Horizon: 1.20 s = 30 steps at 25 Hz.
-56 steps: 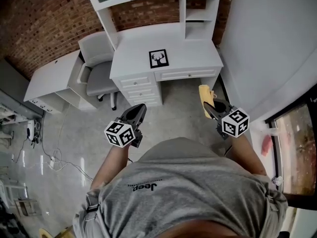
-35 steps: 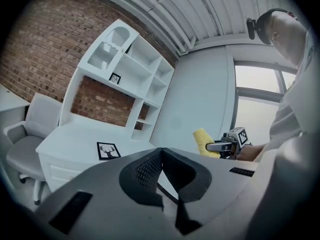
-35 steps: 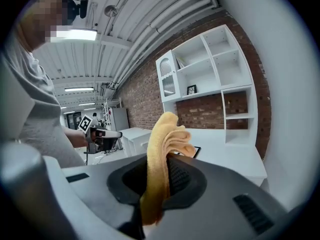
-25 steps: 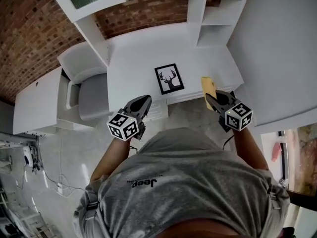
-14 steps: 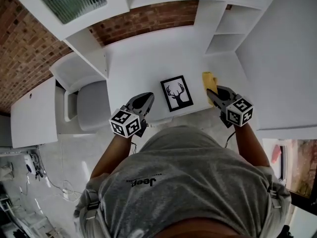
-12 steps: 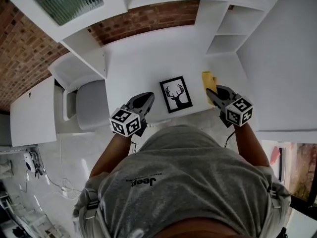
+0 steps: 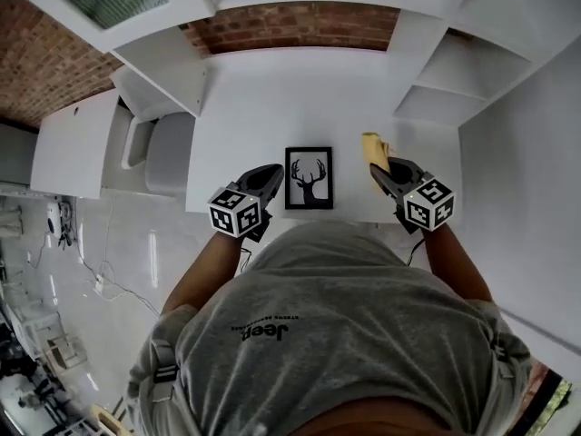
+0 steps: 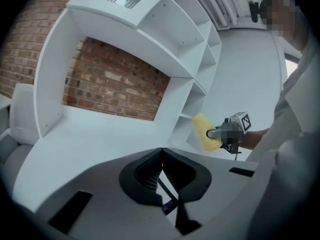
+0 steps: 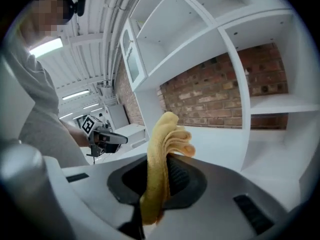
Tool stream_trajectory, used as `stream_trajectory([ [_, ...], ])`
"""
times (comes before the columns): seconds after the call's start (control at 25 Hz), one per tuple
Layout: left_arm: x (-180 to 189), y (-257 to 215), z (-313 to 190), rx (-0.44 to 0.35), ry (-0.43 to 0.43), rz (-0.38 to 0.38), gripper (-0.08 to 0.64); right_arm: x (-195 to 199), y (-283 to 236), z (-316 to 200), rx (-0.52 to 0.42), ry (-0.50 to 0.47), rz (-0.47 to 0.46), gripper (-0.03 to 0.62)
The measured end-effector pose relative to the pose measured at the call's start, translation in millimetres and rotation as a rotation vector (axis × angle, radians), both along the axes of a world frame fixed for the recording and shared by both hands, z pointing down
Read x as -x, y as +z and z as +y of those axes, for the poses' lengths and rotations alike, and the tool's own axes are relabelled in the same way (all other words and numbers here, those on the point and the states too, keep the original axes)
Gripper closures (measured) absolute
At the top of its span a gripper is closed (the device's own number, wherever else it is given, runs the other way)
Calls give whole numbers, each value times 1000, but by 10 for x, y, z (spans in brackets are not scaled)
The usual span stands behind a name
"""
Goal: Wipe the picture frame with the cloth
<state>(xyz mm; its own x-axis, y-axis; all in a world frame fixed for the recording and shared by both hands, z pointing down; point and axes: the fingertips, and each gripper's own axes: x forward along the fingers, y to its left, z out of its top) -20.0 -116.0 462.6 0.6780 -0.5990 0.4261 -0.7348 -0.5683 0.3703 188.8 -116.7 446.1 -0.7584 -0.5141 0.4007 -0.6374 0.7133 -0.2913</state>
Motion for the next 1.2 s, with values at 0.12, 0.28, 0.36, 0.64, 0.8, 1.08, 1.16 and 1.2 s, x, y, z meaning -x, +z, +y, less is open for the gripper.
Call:
stream_trajectory([
  [0.12, -22, 79, 64, 17, -20, -32, 541, 48, 90, -74, -6, -67, 22, 535],
  [0.28, 100, 261, 62, 40, -9, -51, 541, 179, 237, -86, 16, -54, 22, 535],
  [0.36, 177, 403, 19, 57, 16, -65, 541, 252, 323, -73, 28, -38, 46, 535],
  [0.64, 94, 932, -41, 110, 163, -136, 541, 348, 602, -49, 94, 33, 117, 535],
  [0.8, 26, 1232, -91, 158, 191, -188, 541, 403, 707, -28, 112, 31, 140, 535],
  [1.08, 71, 1675, -256, 215, 165, -339, 540, 451, 876, -61, 124, 12, 165, 535],
  [1.16, 90, 1797, -272, 226, 162, -395, 540, 461, 942, -73, 128, 8, 171, 535],
  [1.2, 106, 1872, -263, 237, 161, -420, 539, 472, 977, -78, 130, 5, 174, 535],
])
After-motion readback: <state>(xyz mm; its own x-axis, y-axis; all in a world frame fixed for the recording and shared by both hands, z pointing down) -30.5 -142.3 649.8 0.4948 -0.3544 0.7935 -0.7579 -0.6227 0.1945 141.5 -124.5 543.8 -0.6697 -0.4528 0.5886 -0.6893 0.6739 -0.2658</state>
